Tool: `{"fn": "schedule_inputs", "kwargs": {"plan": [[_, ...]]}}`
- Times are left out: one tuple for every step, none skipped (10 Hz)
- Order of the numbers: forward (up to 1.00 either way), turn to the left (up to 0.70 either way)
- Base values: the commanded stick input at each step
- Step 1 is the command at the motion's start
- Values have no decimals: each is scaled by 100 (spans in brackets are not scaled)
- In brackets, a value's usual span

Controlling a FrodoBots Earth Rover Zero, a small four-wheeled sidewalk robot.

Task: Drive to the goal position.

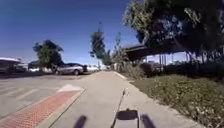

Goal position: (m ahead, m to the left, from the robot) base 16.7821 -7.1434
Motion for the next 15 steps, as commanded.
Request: {"fn": "schedule_inputs", "kwargs": {"plan": [[100, 0], [100, 0], [100, 0], [100, 0], [100, 0], [100, 0], [100, 0], [100, 0], [100, 0], [100, 0], [100, 0], [100, 0], [100, 0], [100, 0], [100, 0]]}}
